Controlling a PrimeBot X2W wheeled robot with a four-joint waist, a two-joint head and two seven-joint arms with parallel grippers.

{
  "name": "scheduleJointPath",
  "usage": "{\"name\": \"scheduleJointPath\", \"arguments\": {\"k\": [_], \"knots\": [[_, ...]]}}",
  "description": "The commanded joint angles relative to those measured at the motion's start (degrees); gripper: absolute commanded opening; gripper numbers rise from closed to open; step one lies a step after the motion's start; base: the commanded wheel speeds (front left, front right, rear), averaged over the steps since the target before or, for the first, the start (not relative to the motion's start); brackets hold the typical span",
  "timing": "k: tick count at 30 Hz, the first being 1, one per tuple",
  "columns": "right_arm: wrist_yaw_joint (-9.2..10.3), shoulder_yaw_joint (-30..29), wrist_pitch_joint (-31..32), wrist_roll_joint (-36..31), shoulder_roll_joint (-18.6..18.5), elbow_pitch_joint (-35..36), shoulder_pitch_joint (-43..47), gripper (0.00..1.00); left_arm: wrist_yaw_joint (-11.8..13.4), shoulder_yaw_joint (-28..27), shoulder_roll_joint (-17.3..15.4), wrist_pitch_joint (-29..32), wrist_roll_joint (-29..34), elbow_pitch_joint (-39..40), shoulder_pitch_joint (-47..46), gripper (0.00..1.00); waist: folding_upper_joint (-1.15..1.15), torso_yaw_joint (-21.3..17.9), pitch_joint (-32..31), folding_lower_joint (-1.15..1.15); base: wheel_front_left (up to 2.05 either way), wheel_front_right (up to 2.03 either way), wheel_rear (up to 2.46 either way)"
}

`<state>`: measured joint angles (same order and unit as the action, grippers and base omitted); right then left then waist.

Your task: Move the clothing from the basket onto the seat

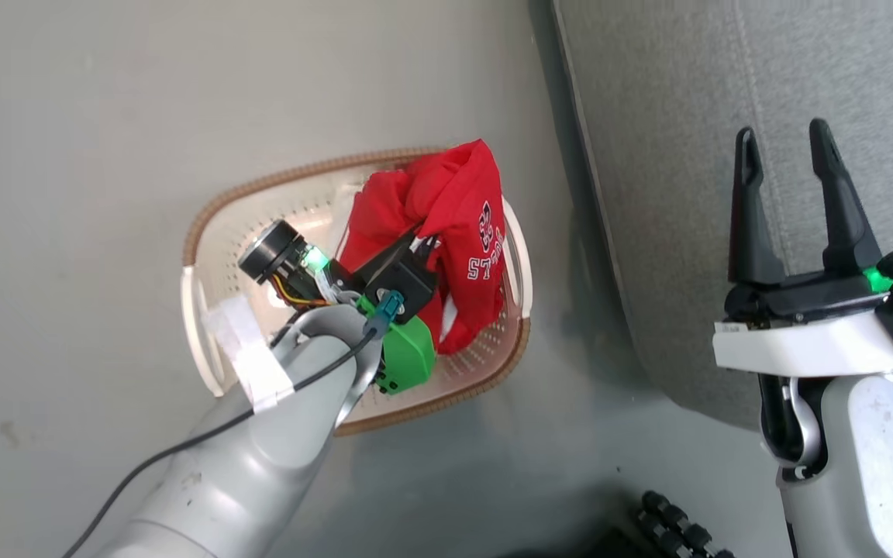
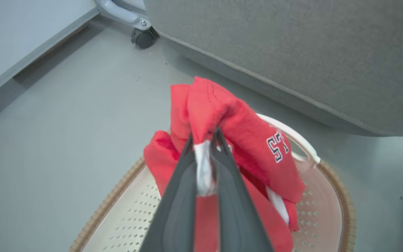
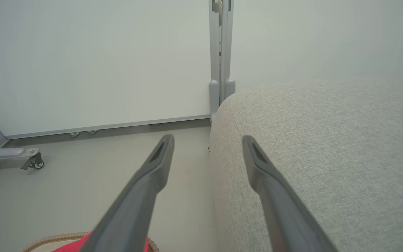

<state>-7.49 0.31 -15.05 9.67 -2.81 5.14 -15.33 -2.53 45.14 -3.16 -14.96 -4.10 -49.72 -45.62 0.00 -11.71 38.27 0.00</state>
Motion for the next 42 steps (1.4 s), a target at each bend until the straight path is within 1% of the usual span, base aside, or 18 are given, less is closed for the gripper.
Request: {"name": "scheduleJointPath", "arguments": {"k": [1, 8, 15, 24, 27, 33, 38, 42], "knots": [[0.00, -0.09, -0.19, -0.59, -0.14, -0.31, 1.36, 1.00, 0.59, -0.40, -0.55, -0.33, -0.78, 1.78, 1.78, 0.00, 0.00, 2.33, -7.57, 0.00, 0.00, 0.00, 0.00], [0.00, 0.91, -0.19, -1.87, -0.14, -1.45, 4.76, 1.00, 1.68, -3.00, -1.89, -0.34, -2.67, 10.31, 6.91, 0.00, 0.00, 3.13, -15.04, 0.00, 0.00, 0.00, 0.00], [0.00, 3.73, -0.19, -2.54, -0.14, -3.11, 8.39, 1.00, 2.61, -6.02, -3.46, -0.34, -4.19, 17.88, 10.74, 0.00, 0.00, 3.19, -22.28, 0.00, 0.00, 0.00, 0.00], [0.00, 6.95, -0.19, -2.99, -0.19, -4.34, 12.76, 1.00, 3.02, -9.87, -3.71, -0.33, -6.28, 23.06, 14.20, 0.00, 0.00, 2.76, -29.41, 0.00, 0.00, 0.00, 0.00], [0.00, 8.32, -0.19, -3.27, -0.89, -4.59, 14.01, 1.00, 3.22, -10.70, -3.56, -0.33, -6.51, 23.88, 14.94, 0.00, 0.00, 2.57, -31.10, 0.00, 0.00, 0.00, 0.00], [0.00, 12.40, -0.20, -4.67, -1.89, -5.78, 14.95, 1.00, 2.87, -11.13, -2.20, -0.34, -8.28, 25.19, 15.99, 0.00, 0.00, 2.14, -33.82, 0.00, 0.00, 0.00, 0.00], [0.00, 16.71, -0.19, -5.46, -1.33, -6.91, 12.04, 1.00, 2.64, -10.41, -1.28, -0.19, -9.33, 26.71, 14.86, 0.00, 0.00, 2.15, -34.44, 0.00, 0.00, 0.00, 0.00], [0.00, 18.82, -0.19, -4.75, -0.56, -8.66, 9.16, 1.00, 2.24, -9.13, -0.47, 0.67, -10.85, 28.56, 14.01, 0.00, 0.00, 2.57, -34.39, 0.00, 0.00, 0.00, 0.00]]}}
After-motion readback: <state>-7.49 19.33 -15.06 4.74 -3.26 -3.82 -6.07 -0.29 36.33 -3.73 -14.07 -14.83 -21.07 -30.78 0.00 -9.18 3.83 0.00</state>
